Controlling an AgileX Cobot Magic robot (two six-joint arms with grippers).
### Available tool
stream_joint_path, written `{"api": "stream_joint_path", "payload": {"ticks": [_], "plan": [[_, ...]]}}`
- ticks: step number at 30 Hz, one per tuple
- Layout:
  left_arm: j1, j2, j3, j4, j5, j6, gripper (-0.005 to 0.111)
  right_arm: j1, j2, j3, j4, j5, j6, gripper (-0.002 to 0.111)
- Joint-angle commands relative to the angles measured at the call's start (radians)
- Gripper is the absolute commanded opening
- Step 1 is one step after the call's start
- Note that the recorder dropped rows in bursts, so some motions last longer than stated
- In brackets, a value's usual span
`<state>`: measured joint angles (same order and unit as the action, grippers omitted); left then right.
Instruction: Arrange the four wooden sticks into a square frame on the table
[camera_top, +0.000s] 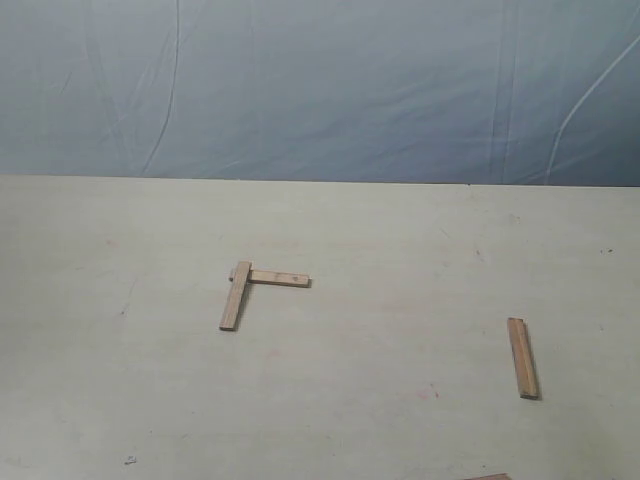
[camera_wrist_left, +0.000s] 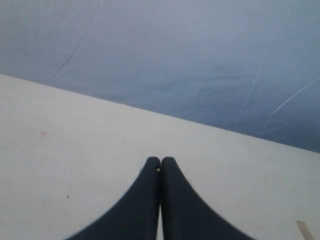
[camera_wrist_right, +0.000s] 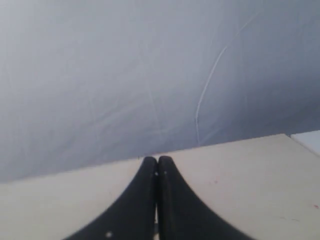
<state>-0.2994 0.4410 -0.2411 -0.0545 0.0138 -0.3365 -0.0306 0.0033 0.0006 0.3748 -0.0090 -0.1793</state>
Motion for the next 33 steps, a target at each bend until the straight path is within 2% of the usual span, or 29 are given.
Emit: {"api": "stream_joint_path", "payload": {"ticks": [1,6,10,11,16,19,22,25,33], "plan": [[-0.005,-0.19,0.098,-0.021,-0.074,-0.003,0.0,-0.008,-0.003,-0.001,0.286,-0.149,0.017,-0.001],[-0.005,-0.327,0.193,-0.039,-0.113,-0.003,0.0,-0.008,0.001,-0.056,0.237,-0.156,0.055,-0.001],[-0.005,-0.388,0.241,-0.039,-0.128,-0.003,0.0,-0.008,0.102,-0.139,0.187,-0.25,0.131,-0.001],[-0.005,-0.394,0.241,-0.029,-0.082,0.006,0.0,-0.008,0.139,-0.162,0.162,-0.284,0.179,-0.001],[-0.002,-0.406,0.241,0.004,-0.042,0.008,0.0,-0.008,0.368,-0.283,-0.086,-0.401,0.339,-0.001],[-0.002,-0.406,0.241,0.042,-0.04,0.008,0.0,-0.008,0.538,-0.372,-0.21,-0.359,0.432,-0.001],[-0.002,-0.406,0.241,0.112,-0.014,0.008,0.0,-0.008,0.725,-0.475,-0.347,-0.217,0.472,-0.001],[-0.002,-0.406,0.241,0.126,0.026,0.008,0.0,0.017,0.948,-0.597,-0.418,0.009,0.486,-0.001],[-0.002,-0.406,0.241,0.107,0.067,-0.001,0.0,0.188,1.483,-0.965,-0.459,0.696,0.352,-0.001]]}}
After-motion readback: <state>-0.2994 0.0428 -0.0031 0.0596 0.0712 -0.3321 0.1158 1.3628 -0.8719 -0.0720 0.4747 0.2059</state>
